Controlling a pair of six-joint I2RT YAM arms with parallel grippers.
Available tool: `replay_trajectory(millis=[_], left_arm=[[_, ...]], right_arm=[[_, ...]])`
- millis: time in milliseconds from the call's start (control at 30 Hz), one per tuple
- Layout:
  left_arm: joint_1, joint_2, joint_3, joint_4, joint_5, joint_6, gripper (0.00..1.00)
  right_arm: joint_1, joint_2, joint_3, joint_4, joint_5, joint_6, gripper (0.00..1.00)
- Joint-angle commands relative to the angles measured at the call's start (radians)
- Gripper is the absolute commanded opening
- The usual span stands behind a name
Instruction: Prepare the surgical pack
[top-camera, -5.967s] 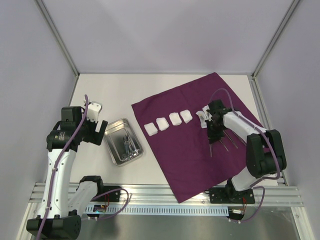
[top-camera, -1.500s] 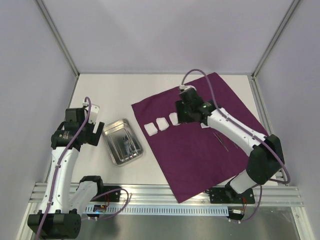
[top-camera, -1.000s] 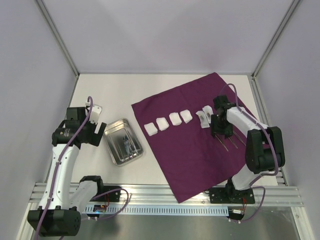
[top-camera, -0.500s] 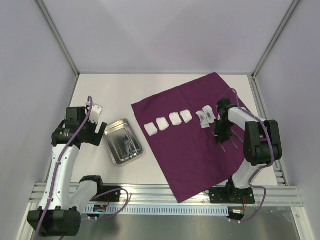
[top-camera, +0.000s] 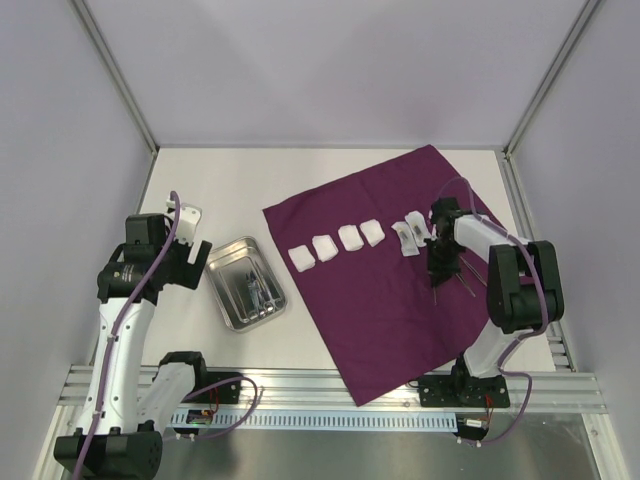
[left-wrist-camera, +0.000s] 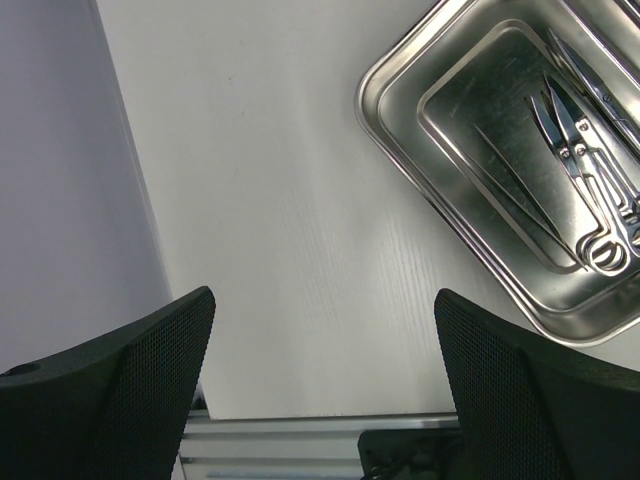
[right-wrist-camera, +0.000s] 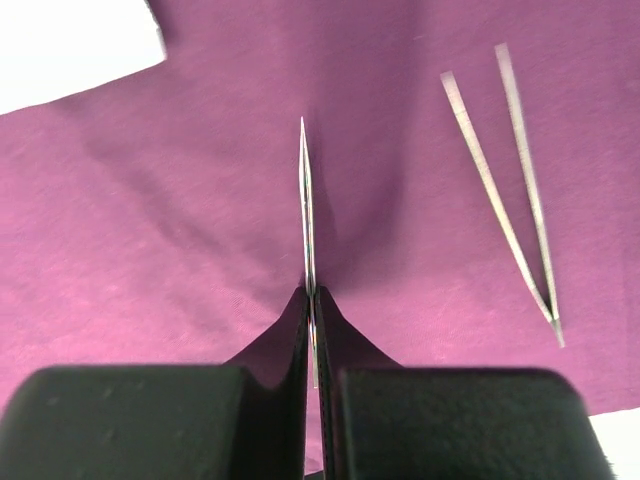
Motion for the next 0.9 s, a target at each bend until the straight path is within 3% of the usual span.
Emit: replay_trajectory(millis=[0, 267, 367, 500, 633, 767, 867], left_arm=[[0.004, -0.006, 0.021, 0.016, 0.022, 0.003, 1.00], [0.004, 0.002, 0.012, 0.015, 0.016, 0.005, 1.00], [0.004, 0.008, 0.006, 0.011, -0.004, 0.002, 1.00], [0.005, 0.010, -0.005, 0.022, -0.079, -0.018, 1.00], [0.004, 0.002, -0.034, 0.044, -0.183, -0.031, 1.00], [0.004, 0.004, -0.051, 0.048, -0.223, -0.034, 1.00], [0.004, 0.004, -0.062, 0.047, -0.263, -0.038, 1.00]], right_arm=[[0.034, -0.073, 0.003, -0.021, -0.009, 0.016, 0.00], [0.085, -0.213, 0.092, -0.118, 0.060, 0.064, 0.00], [0.161, -0.245, 0.153, -0.180, 0.143, 0.090, 0.01], [0.365, -0.253, 0.336, -0.227, 0.189, 0.151, 0.01], [0.598, -0.199, 0.437, -0.074, 0.168, 0.257, 0.01], [0.823, 0.010, 0.546, 0.112, 0.162, 0.321, 0.01], [0.923, 0.164, 0.743, 0.108, 0.203, 0.323, 0.00]])
